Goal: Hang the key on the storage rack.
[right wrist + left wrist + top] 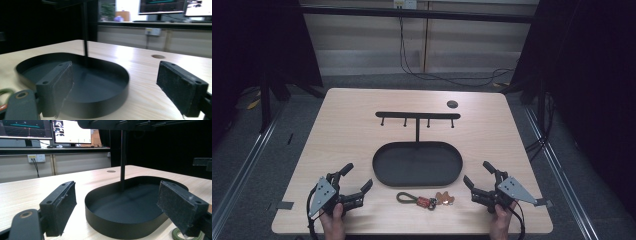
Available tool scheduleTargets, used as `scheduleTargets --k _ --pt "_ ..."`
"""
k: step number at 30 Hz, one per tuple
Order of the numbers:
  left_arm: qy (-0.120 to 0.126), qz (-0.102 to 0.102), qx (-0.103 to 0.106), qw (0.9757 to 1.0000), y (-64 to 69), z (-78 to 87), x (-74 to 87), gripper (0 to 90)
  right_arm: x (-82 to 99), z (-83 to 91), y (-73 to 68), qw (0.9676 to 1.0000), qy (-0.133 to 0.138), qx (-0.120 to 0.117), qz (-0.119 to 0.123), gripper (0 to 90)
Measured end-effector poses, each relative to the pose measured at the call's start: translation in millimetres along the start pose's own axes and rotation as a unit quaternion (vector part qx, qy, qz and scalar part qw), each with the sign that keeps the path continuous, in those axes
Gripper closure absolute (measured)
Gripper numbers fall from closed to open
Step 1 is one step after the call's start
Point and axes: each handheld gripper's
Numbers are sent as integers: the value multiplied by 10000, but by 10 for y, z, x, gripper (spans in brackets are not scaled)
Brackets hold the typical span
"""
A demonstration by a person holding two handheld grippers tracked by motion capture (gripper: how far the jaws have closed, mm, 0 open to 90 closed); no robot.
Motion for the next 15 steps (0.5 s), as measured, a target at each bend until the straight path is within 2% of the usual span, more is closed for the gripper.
scheduleTargets --k 2,4,5,6,7,9,12,13,15 --pt "-5 -8 -4 10000 -1 1 -1 154 -4 -3 6 10000 -18 36 -79 131" --pt "8 -3 -6 10000 0 0 0 154 -7 -29 -19 9995 -94 284 -27 132" --pt "1 -5 -6 10000 0 1 0 154 -13 -45 -35 9991 -227 368 30 137" --pt "7 -4 -5 10000 -1 0 0 154 -27 -59 -51 9977 -537 401 62 133" --pt "7 -4 -5 10000 -1 0 0 154 -32 -77 -63 9969 -699 333 140 133" --pt "-10 -2 3 10000 -1 1 -1 154 -24 -103 -105 9959 -758 411 259 132" --pt "-4 -1 2 10000 0 0 0 154 -24 -116 -103 9966 -714 369 184 138" --pt "-5 1 0 10000 0 0 -1 154 -33 -122 -75 9966 -768 308 24 194" --pt "-4 0 0 10000 -1 0 -1 154 -38 -124 -60 9965 -793 246 -15 247"
Point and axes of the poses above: each handheld gripper's, and its own axes: z roughly backward along the jaws, x roughly out of its underside, y roughly to its right, and after that the axes turned 14 degrees about -z, right-handed
